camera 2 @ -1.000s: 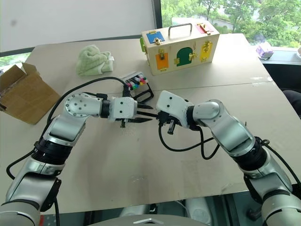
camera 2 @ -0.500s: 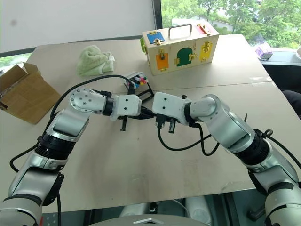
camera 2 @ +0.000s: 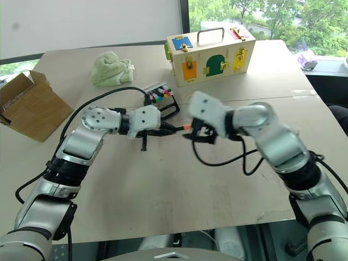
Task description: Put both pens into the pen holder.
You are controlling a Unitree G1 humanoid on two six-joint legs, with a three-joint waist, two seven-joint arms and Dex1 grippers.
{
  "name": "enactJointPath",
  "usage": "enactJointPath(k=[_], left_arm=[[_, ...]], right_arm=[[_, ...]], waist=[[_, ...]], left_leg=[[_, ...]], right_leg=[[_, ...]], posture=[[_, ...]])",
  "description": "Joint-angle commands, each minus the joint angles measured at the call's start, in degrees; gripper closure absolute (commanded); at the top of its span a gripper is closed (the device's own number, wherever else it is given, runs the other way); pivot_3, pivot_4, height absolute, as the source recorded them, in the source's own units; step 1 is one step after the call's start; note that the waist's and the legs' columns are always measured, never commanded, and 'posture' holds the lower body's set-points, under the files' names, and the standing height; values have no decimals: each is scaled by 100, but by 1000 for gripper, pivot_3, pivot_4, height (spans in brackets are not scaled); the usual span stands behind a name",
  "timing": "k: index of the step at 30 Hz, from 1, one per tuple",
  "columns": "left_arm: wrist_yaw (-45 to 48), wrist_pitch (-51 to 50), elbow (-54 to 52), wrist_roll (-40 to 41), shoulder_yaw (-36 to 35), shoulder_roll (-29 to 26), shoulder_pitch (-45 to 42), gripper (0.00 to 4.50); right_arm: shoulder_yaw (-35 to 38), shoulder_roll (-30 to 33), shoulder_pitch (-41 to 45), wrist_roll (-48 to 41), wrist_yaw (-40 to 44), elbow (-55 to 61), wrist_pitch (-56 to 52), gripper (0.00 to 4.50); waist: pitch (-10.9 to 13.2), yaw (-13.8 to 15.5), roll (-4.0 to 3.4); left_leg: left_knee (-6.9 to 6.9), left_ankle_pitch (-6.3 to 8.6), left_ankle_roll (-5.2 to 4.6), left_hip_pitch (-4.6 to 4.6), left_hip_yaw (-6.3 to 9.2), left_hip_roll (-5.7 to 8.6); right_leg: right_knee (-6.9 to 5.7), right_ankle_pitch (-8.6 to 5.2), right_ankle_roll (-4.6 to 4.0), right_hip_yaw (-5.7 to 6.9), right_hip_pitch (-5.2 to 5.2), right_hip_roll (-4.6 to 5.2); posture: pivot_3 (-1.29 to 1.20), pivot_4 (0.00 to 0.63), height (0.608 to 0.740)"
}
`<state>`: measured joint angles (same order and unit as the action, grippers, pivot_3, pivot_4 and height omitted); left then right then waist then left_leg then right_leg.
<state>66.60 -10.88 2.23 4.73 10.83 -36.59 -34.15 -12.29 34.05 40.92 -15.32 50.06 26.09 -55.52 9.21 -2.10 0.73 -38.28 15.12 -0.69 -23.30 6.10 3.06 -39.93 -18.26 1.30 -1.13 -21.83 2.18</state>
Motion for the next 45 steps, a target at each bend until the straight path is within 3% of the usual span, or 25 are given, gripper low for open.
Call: enactJointPath(k=[1,6,9,14,21,25,30,34,36,41,45], left_arm=[[-695,602,-191,286,-547,379,225,4500],[-2635,3266,118,-1032,-619,964,567,4500],[-4024,4448,561,-2026,-657,1181,501,4500],[-5983,5834,1675,-3615,-476,960,60,4500],[-7240,6736,3115,-4448,-53,617,-675,4500],[-7551,6974,3694,-4515,123,498,-986,4500],[-6573,6798,3800,-2993,2,732,-1023,4500],[-5009,5584,3035,-745,-146,1210,-711,4500],[-4498,4897,2508,-9,-218,1363,-522,4500],[-3839,3835,1518,748,-337,1506,-131,4500],[-3397,3111,836,1265,-366,1551,132,4500]], right_arm=[[1143,-221,-509,-750,-60,290,45,786],[2461,-1024,-1519,-1603,-518,351,479,786],[2562,-1039,-1793,-1605,-724,270,725,786],[2417,-940,-1810,-1612,-894,111,884,786],[2157,-915,-1654,-1727,-994,23,965,786],[1966,-883,-1686,-1699,-1013,38,1067,786],[1869,-929,-1600,-1918,-1040,88,1011,786],[1967,-1397,-1353,-2418,-1453,-29,719,786],[1971,-1753,-1133,-2449,-1838,-247,748,786],[1972,-2381,-682,-2694,-2424,-514,741,786],[1704,-2488,-453,-2419,-2471,-807,1003,786]], waist=[[-1,12,1],[-1,33,2],[-2,50,2],[-2,50,2],[-2,46,2],[-1,42,2],[-1,44,2],[-2,14,2],[-2,-23,2],[-2,-42,1],[-2,-40,1]], left_leg=[[0,0,0,-1,3,0],[-4,0,0,-7,6,2],[-8,-1,-1,-4,4,9],[-3,0,-2,15,-4,9],[-3,0,-2,19,-22,12],[-1,0,-2,19,-21,11],[-2,0,-2,18,-21,11],[-5,-1,-1,14,-16,10],[-4,-1,-1,14,-16,9],[-3,-2,0,17,-15,7],[-6,-2,0,17,-17,9]], right_leg=[[0,0,0,3,0,0],[0,1,0,5,1,4],[-6,2,3,4,2,7],[-25,2,3,-2,6,2],[-28,2,3,-8,4,3],[-29,1,3,-8,2,3],[-28,2,3,-7,1,5],[-27,2,3,-13,1,7],[-27,2,2,-15,0,7],[-35,1,2,-20,-4,3],[-34,1,2,-24,-3,4]], posture=[[0,150,740],[0,150,740],[0,150,740],[0,150,740],[0,150,740],[0,150,740],[0,150,740],[0,150,740],[0,150,740],[0,150,740],[0,150,740]])
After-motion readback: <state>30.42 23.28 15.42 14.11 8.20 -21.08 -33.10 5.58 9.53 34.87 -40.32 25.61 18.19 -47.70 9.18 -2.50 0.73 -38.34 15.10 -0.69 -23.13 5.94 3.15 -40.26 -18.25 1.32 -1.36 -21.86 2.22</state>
